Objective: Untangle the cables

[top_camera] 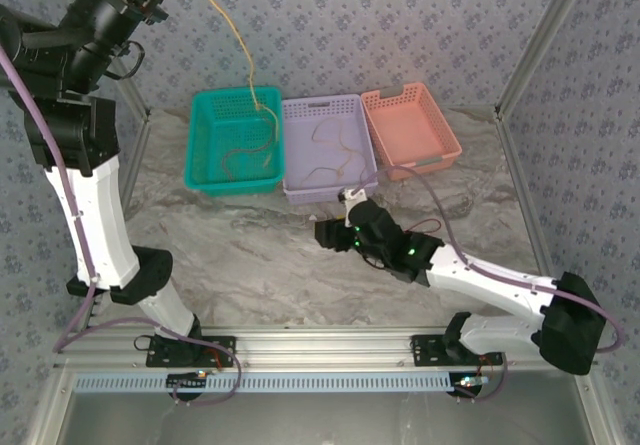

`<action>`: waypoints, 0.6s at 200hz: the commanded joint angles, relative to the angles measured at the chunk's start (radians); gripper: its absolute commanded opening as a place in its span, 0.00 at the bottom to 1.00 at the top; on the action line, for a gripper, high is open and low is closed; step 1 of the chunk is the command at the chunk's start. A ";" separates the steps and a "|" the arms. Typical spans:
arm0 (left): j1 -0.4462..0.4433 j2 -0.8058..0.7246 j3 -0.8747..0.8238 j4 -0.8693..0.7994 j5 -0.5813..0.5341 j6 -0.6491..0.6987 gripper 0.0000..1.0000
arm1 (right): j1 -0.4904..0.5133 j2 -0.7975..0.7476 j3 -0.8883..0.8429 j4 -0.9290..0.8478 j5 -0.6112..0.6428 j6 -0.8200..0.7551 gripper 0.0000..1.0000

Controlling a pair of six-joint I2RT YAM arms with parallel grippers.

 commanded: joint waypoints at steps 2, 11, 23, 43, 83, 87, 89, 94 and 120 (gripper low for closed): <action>0.003 -0.049 0.028 -0.030 0.006 -0.090 0.00 | 0.065 -0.007 0.012 0.146 0.030 -0.179 0.58; 0.002 -0.057 0.028 -0.088 0.031 -0.060 0.00 | 0.096 -0.028 0.043 0.147 0.055 -0.213 0.59; -0.009 -0.069 0.027 -0.192 0.061 0.002 0.00 | 0.139 -0.062 0.105 0.139 0.077 -0.267 0.60; -0.052 -0.096 -0.010 -0.353 0.094 0.144 0.00 | 0.191 -0.078 0.286 0.047 0.120 -0.346 0.62; -0.169 -0.280 -0.405 -0.319 0.093 0.326 0.00 | 0.230 0.010 0.693 -0.089 0.116 -0.447 0.66; -0.173 -0.295 -0.444 -0.312 0.094 0.333 0.00 | 0.230 0.018 0.724 -0.094 0.118 -0.453 0.66; -0.173 -0.302 -0.460 -0.314 0.095 0.338 0.00 | 0.230 0.023 0.739 -0.096 0.120 -0.455 0.66; -0.173 -0.315 -0.491 -0.323 0.098 0.355 0.00 | 0.230 0.034 0.775 -0.103 0.128 -0.462 0.67; -0.187 -0.358 -0.621 -0.368 0.107 0.441 0.00 | 0.210 0.087 0.923 -0.156 0.111 -0.498 0.69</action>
